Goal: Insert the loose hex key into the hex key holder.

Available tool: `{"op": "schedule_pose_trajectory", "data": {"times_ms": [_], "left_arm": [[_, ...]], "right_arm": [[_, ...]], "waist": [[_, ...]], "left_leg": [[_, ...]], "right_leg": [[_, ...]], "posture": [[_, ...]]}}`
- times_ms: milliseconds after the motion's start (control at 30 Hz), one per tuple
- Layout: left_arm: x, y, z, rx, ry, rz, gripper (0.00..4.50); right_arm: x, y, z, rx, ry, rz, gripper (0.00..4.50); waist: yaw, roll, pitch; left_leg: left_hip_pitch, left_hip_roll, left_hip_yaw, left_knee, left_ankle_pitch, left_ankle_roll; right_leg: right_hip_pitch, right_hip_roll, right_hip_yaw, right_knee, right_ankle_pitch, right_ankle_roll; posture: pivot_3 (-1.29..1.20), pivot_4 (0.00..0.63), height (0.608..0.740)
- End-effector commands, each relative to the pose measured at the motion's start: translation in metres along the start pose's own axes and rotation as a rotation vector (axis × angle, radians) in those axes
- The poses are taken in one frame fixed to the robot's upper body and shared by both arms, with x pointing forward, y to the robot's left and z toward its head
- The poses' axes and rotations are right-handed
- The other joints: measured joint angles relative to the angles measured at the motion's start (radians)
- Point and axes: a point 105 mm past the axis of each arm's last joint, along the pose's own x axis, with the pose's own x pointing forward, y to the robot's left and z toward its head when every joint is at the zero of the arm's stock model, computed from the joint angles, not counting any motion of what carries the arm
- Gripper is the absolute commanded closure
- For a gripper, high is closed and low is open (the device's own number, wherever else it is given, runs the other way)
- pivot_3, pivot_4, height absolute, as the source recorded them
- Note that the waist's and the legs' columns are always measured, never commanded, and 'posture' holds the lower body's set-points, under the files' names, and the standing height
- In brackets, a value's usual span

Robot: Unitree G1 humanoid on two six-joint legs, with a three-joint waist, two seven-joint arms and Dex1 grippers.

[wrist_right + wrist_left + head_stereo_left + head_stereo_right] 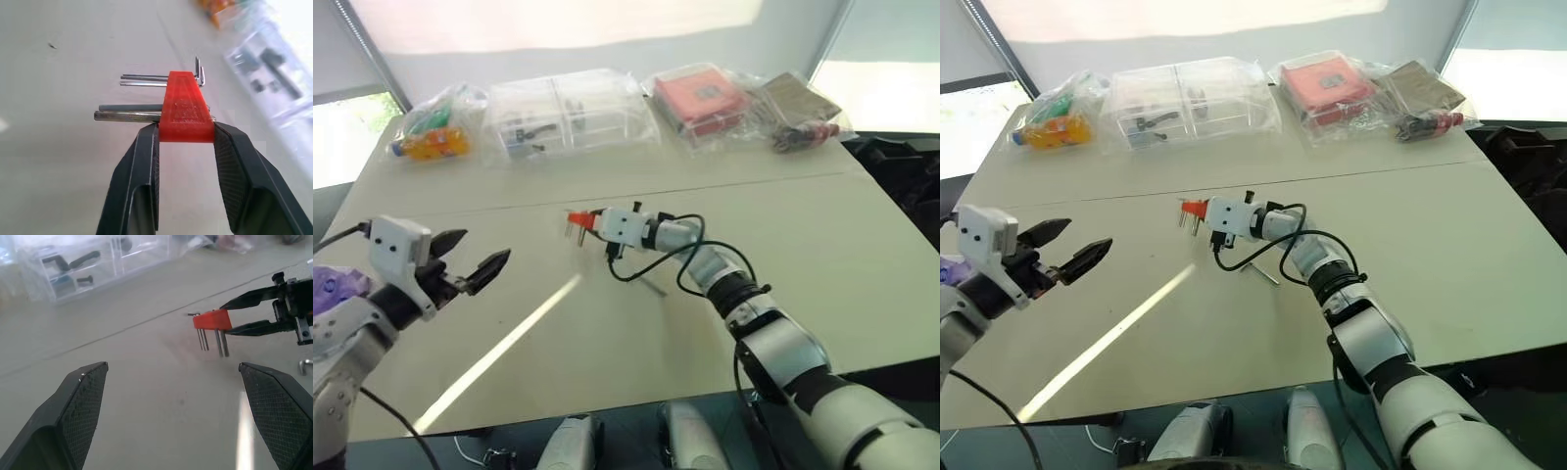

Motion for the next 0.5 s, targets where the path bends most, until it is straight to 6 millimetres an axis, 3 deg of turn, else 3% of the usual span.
{"op": "schedule_pose_trajectory", "data": {"times_ms": [33, 267, 500], "left_arm": [[0.019, -0.009, 0.010, -0.006, -0.036, -0.100, 0.00], [0.067, -0.034, 0.052, -0.046, -0.153, -0.356, 0.00], [0.079, -0.060, 0.073, -0.116, -0.175, -0.620, 0.00]], "right_arm": [[-0.024, -0.030, 0.031, -0.290, -0.128, -0.118, 3.51], [-0.073, -0.063, 0.067, -0.769, -0.266, -0.258, 3.51], [-0.091, -0.070, 0.088, -0.971, -0.365, -0.355, 3.51]], "waist": [[-0.001, 0.000, 0.000], [0.000, -0.001, 0.001], [-0.002, -0.002, 0.001]], "left_leg": [[0.000, 0.000, 0.000, 0.000, 0.000, 0.000], [-0.001, 0.001, 0.002, 0.000, 0.000, 0.000], [-0.001, 0.001, 0.005, -0.001, 0.000, 0.000]], "right_leg": [[-0.001, 0.000, 0.000, 0.000, 0.000, 0.000], [-0.002, 0.001, 0.001, 0.001, 0.000, 0.000], [-0.004, 0.002, 0.003, 0.001, 0.000, 0.000]], "posture": [[0.00, 0.150, 0.740], [0.00, 0.150, 0.740], [0.00, 0.150, 0.740]]}}
